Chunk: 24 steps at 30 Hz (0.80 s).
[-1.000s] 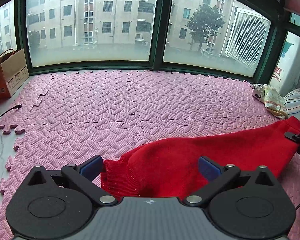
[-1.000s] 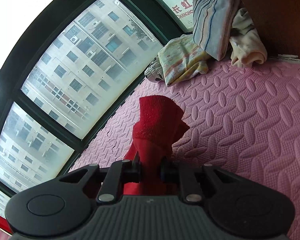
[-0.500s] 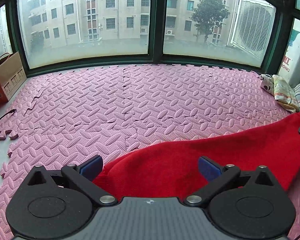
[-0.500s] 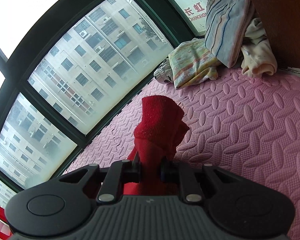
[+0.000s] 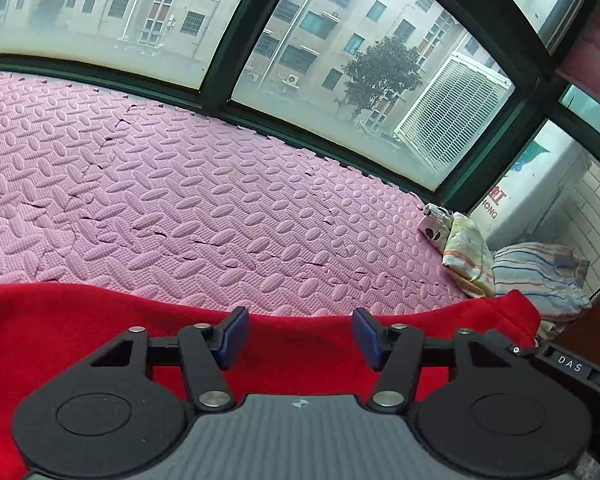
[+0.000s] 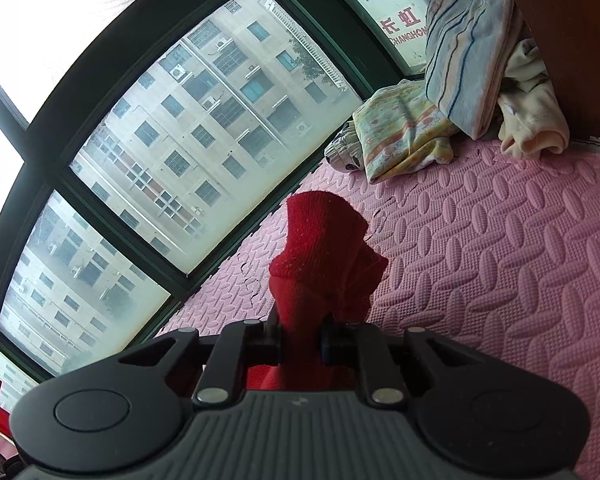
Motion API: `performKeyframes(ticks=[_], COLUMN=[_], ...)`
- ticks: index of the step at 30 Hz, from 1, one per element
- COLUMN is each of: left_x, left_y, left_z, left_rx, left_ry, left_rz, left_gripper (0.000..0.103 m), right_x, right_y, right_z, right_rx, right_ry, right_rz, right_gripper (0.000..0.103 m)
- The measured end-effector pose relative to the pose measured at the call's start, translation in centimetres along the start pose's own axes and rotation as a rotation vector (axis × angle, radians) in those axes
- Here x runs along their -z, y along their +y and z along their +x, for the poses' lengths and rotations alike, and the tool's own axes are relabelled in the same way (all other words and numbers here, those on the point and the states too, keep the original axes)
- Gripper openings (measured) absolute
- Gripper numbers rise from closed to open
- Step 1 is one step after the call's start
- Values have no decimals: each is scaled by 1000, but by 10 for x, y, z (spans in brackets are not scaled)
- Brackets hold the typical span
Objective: Fold clothes
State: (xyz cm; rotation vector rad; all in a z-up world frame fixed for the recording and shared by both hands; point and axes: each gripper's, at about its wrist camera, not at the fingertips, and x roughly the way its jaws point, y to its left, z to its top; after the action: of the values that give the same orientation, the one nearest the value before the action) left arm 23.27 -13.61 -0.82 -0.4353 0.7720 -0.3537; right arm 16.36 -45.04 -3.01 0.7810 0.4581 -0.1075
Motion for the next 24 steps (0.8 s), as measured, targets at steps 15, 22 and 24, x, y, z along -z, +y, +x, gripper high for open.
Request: performKeyframes(ticks=[15, 22, 24], left_x=[11, 33, 41], left_y=[-3, -3, -5], left_z=[21, 7, 2], left_rx=[-15, 19, 27], left_ry=[20, 58, 67], left_rz=[-68, -60, -52], left_gripper=[61, 67, 67], right_x=[-2, -2, -2], right_y=[-2, -5, -4], right_z=[4, 3, 2], right_rx=[-21, -15, -14], right_ry=[11, 19, 18], right_rz=[18, 22, 18], right_gripper=[15, 15, 15])
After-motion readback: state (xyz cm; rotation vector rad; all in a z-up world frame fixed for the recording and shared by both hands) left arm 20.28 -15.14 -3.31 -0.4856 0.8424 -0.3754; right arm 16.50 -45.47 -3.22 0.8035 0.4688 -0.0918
